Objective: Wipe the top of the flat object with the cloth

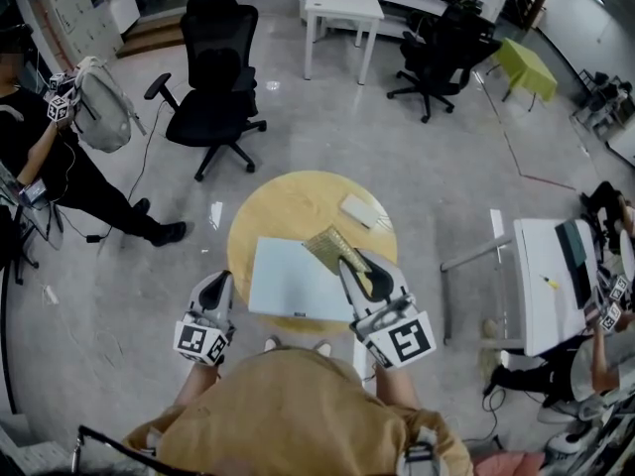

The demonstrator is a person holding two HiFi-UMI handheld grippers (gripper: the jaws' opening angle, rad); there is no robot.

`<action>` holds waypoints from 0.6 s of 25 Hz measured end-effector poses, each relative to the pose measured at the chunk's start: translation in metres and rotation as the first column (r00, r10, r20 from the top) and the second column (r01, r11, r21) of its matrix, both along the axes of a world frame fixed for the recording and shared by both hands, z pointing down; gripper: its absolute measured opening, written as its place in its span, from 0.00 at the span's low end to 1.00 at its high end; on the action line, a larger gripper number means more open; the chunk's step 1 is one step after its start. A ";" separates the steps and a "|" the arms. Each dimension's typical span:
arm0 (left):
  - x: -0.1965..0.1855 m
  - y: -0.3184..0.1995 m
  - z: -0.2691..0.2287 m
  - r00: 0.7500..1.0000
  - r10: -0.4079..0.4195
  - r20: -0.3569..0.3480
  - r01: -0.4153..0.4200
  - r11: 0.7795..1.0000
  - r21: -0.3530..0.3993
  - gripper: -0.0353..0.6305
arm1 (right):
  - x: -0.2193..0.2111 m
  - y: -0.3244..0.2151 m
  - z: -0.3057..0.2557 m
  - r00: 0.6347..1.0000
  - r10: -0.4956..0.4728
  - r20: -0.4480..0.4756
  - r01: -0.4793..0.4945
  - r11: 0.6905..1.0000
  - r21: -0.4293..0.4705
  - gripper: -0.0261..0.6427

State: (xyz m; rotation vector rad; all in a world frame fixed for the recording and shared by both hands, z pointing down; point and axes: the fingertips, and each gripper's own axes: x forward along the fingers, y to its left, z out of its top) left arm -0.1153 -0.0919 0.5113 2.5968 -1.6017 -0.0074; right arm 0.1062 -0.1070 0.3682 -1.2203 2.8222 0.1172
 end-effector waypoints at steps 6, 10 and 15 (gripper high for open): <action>-0.013 0.001 -0.024 1.000 -0.022 -0.006 0.022 0.999 0.047 0.08 | 0.000 0.009 -0.032 0.999 0.036 0.028 -0.038 0.997 0.073 0.13; -0.013 0.000 -0.024 1.000 -0.007 -0.008 0.008 0.999 0.053 0.08 | 0.003 0.016 -0.033 0.998 0.056 0.025 -0.058 0.995 0.084 0.13; -0.002 0.002 -0.023 0.999 0.034 -0.014 -0.033 0.998 0.053 0.08 | 0.009 0.030 -0.032 0.996 0.084 0.014 -0.085 0.993 0.078 0.13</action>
